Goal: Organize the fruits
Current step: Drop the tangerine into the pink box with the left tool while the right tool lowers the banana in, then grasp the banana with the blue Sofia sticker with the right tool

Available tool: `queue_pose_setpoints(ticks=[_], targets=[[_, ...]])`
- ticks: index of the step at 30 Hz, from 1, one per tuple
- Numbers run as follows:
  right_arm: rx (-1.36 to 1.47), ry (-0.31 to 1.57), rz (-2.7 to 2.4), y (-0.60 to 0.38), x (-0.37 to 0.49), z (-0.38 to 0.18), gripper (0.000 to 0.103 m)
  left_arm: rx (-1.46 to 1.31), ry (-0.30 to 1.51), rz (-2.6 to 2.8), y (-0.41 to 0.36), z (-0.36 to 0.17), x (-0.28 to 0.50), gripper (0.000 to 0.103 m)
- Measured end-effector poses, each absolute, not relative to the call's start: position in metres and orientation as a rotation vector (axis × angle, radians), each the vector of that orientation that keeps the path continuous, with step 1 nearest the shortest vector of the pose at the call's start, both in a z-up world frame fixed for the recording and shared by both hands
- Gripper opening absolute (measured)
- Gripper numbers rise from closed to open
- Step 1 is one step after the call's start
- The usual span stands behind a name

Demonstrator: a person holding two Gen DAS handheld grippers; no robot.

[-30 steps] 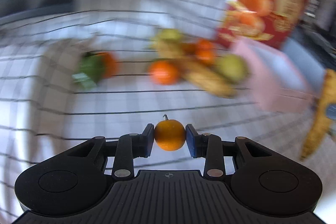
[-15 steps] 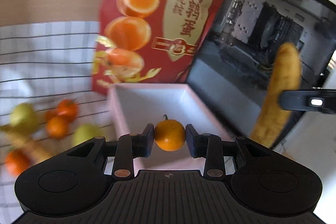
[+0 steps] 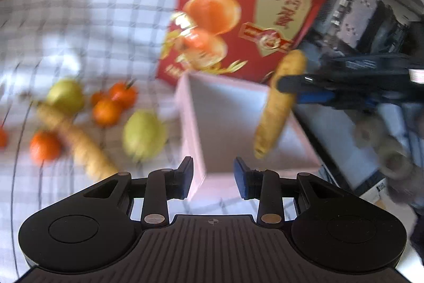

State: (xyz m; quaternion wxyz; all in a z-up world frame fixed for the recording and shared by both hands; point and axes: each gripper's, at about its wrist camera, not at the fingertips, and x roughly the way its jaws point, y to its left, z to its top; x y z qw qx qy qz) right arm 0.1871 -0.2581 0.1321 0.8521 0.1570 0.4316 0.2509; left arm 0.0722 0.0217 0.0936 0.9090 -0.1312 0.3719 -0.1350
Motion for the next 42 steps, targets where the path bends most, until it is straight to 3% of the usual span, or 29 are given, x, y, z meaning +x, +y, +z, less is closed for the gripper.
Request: queue_pose_setpoints(ticks=[7,14,20,24,29,35,42], targets=[[0.282,1.133,0.585,-0.203,0.228,0.076,0.036,-0.334,0.808,-0.149,0.045,0.076,0.027,0.038],[0.198,1.204,0.574,-0.168,0.243,0.044,0.034,-0.382,0.81,-0.103,0.06,0.066,0.016,0.038],[0.258,1.143,0.636,-0.173,0.233,0.056,0.03,-0.404,0.81,-0.116,0.069,0.061,0.017,0.038],[0.26,1.076,0.645,-0.181,0.213,0.074,0.043,-0.401,0.814,-0.122,0.075,0.059,0.021,0.038],[0.142,0.987,0.599,-0.173,0.184,0.095,0.045,-0.399,0.842,-0.052,0.094,0.052,0.025,0.038],[-0.153,0.794,0.637,-0.101,0.142,0.118,0.051,-0.414,0.824,0.029,0.137,0.05,0.016,0.038],[-0.2,0.79,0.686,-0.021,0.142,0.095,0.05,-0.38,0.81,0.034,0.182,0.04,0.004,0.038]])
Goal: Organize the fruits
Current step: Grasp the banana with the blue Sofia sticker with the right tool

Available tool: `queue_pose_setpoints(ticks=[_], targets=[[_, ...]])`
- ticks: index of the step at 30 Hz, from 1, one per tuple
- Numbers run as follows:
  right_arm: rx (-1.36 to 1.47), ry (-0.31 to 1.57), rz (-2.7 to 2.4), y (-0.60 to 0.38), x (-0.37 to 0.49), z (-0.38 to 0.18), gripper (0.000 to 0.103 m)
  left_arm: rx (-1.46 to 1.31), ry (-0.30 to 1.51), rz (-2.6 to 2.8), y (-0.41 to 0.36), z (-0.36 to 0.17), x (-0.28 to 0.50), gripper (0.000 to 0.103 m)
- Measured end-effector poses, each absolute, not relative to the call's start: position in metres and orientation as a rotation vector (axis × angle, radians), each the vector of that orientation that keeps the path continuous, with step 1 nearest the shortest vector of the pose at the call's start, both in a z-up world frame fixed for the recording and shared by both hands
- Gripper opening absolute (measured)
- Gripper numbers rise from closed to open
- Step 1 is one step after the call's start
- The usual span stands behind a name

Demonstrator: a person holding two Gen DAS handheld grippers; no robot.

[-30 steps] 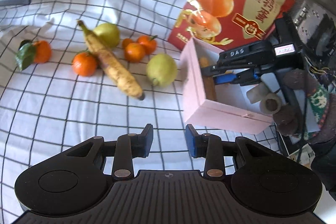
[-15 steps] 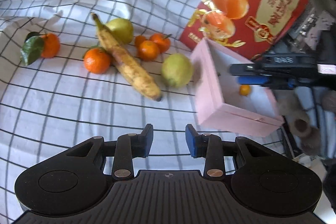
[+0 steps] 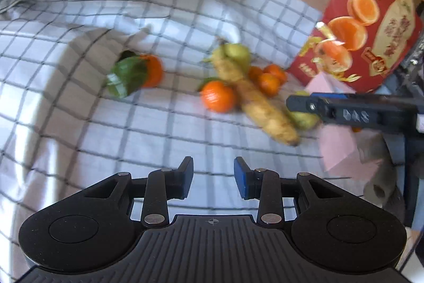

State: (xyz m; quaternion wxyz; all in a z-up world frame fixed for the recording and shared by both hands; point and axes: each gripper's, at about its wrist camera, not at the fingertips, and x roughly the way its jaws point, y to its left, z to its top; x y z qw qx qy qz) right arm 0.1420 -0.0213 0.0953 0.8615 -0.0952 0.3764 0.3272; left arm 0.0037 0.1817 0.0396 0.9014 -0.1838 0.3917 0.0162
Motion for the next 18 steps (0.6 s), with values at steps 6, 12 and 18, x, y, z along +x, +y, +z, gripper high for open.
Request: queue_pose_setpoints(ticks=[6,12,18], targets=[[-0.146,0.913,0.704,0.015,0.175,0.077,0.043,-0.434,0.807,0.007,0.212,0.039,-0.019,0.038],[-0.114,1.008,0.689,0.022,0.203,0.058,0.043,-0.532,0.794,-0.001,0.233,0.037,-0.024,0.037],[-0.118,1.001,0.693,0.026,0.197,0.056,0.044,-0.486,0.809,-0.028,0.227,0.035,-0.014,0.038]])
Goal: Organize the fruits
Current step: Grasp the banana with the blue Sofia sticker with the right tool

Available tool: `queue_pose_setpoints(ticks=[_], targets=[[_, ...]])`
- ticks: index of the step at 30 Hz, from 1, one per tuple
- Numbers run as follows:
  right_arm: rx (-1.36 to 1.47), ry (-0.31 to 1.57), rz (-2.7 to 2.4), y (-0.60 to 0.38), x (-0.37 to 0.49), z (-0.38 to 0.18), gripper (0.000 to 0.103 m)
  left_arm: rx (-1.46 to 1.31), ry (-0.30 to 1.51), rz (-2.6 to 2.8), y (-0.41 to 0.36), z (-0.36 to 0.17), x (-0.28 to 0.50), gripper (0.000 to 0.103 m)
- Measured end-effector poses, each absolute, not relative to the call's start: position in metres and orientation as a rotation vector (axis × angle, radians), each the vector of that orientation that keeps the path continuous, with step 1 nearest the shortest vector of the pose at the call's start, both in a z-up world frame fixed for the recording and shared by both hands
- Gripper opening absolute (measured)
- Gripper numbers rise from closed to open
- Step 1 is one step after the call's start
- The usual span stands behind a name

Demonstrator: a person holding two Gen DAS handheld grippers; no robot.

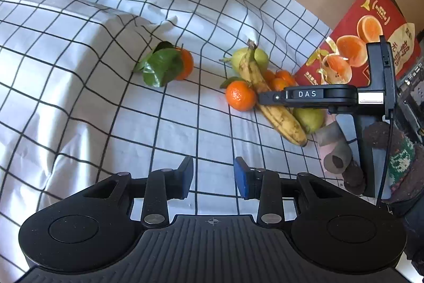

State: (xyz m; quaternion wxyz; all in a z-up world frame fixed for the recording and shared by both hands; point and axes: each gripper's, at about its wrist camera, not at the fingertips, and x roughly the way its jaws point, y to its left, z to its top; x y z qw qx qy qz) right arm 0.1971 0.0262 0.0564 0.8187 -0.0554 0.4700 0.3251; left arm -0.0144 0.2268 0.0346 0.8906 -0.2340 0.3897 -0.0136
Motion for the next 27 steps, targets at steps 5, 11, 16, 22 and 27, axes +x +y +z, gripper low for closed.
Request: queue_pose_setpoints(ticks=[5,11,16,22,27], targets=[[-0.174,0.989,0.659,0.031,0.188,0.055,0.044,-0.463,0.826,-0.057,0.218,0.033,-0.007,0.037],[-0.229,0.957,0.635,0.027,0.162,0.059,0.035,-0.453,0.831,-0.075,0.211,0.033,-0.001,0.038],[-0.227,0.976,0.632,0.023,0.141,0.063,0.035,-0.451,0.843,-0.092,0.206,0.029,0.002,0.038],[-0.181,1.025,0.614,0.011,0.113,0.066,0.035,-0.445,0.85,-0.1,0.204,0.027,0.003,0.038],[-0.171,1.026,0.624,-0.001,0.095,0.067,0.035,-0.431,0.853,-0.087,0.207,0.027,0.001,0.038]])
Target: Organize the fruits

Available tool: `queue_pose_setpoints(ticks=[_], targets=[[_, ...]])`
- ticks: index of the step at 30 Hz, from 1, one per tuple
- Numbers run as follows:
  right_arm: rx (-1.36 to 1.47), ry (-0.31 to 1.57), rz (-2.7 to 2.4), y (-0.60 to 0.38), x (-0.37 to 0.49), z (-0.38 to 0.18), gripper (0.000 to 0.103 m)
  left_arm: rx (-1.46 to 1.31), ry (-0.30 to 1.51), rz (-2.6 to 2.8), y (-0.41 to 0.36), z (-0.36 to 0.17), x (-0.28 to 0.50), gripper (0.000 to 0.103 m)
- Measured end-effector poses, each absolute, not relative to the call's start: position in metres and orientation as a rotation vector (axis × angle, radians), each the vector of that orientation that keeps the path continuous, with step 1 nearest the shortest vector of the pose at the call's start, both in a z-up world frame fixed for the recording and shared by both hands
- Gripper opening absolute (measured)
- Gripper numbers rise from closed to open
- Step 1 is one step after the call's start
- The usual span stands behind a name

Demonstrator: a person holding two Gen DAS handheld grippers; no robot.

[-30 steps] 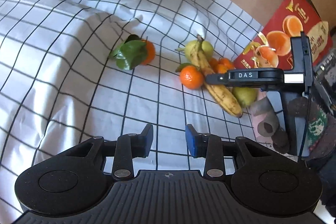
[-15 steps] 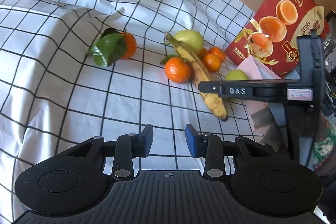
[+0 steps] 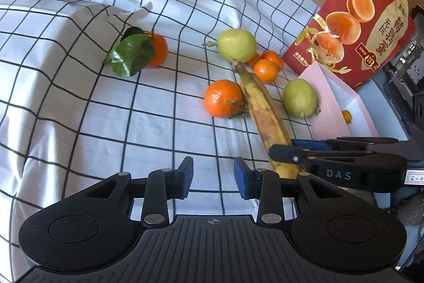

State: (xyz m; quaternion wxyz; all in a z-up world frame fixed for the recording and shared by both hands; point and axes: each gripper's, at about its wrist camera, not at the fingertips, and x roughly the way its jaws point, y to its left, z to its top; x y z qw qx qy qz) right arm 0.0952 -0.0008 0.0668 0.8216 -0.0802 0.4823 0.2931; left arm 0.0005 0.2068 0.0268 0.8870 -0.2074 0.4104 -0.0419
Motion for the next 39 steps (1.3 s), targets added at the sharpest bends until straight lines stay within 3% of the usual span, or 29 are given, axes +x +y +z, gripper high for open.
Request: queue_pose_setpoints(ticks=[15,22,28,32,39], targets=[[-0.098,0.978,0.574,0.019,0.115,0.055,0.048,-0.401,0.844,-0.067,0.211,0.028,-0.01,0.038],[-0.06,0.977,0.526,0.02,0.114,0.053,0.047,-0.36,0.849,-0.081,0.203,0.028,-0.003,0.038],[-0.105,0.909,0.547,0.013,0.091,0.069,0.046,-0.13,0.756,-0.149,0.193,0.043,0.029,0.038],[-0.144,0.846,0.529,-0.005,0.066,0.082,0.064,0.001,0.742,-0.199,0.18,0.048,0.056,0.038],[-0.219,0.883,0.433,-0.041,0.033,0.07,0.065,0.07,0.763,-0.229,0.166,0.038,0.086,0.038]])
